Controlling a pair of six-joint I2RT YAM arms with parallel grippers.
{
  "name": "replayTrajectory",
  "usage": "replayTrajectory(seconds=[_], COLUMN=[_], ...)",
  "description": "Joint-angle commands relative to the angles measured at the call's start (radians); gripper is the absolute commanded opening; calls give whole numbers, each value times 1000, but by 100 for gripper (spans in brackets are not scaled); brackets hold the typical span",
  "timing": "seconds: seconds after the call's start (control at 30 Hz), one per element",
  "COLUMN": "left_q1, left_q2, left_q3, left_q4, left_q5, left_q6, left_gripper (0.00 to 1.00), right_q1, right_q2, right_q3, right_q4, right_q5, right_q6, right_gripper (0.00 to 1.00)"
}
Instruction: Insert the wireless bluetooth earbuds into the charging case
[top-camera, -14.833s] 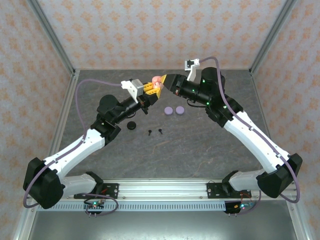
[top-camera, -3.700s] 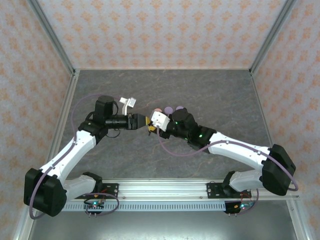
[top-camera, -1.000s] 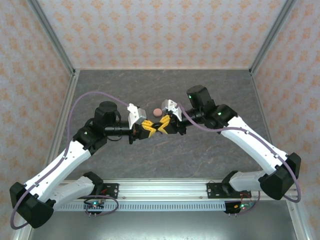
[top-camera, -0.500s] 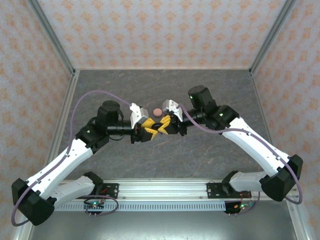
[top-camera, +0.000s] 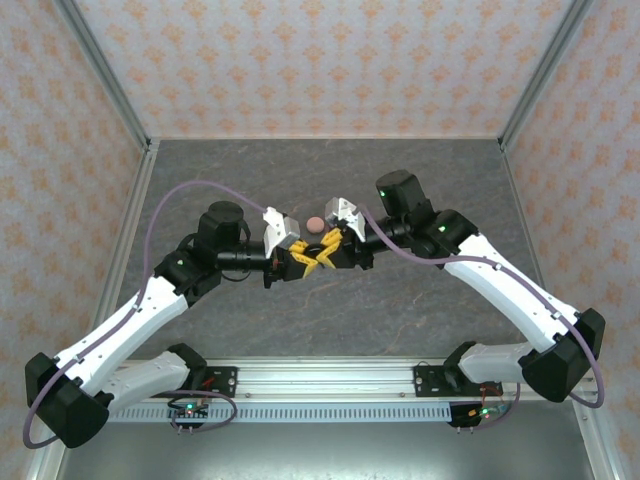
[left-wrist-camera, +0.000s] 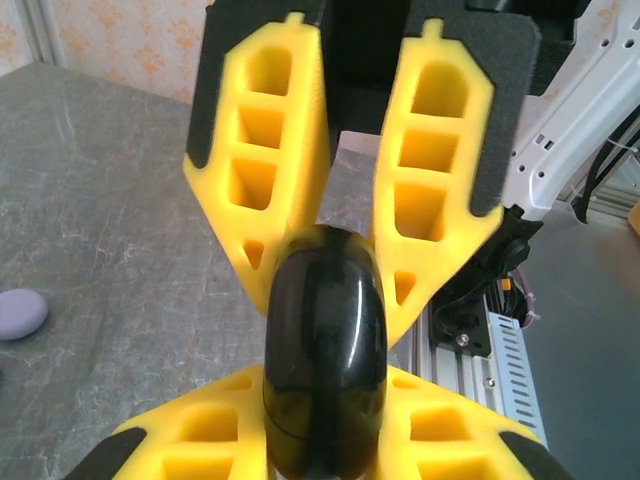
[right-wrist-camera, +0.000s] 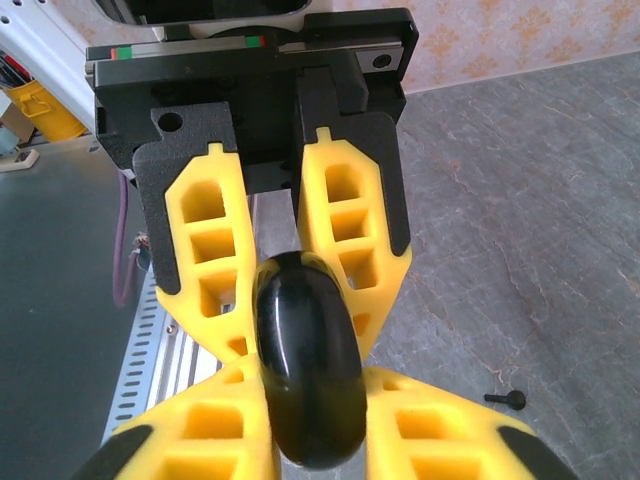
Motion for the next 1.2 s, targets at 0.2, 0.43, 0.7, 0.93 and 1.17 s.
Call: replayTrajectory(seconds=[0.2, 0.43, 0.7, 0.93, 1.17], left_q1=[-11, -19, -27, -31, -36], left_q2=[0, 6, 4, 7, 12], left_q3=[8, 15, 18, 17, 19], left_q4=[13, 10, 13, 21, 8], left_q5=[-78, -76, -74, -71, -82], left_q6=[15, 21, 21, 20, 33], left_gripper=[10, 9, 8, 5, 5], right_q1=[-8, -7, -8, -8, -15], right_q2=[-98, -87, -51, -34, -31], right_q3=[-27, -33, -23, -20, -7], right_q4=[73, 121, 143, 151, 175], right_q5=[64, 95, 157, 231, 307], right_q6=[18, 58, 85, 106, 153], right_gripper=[53, 70, 76, 75, 74])
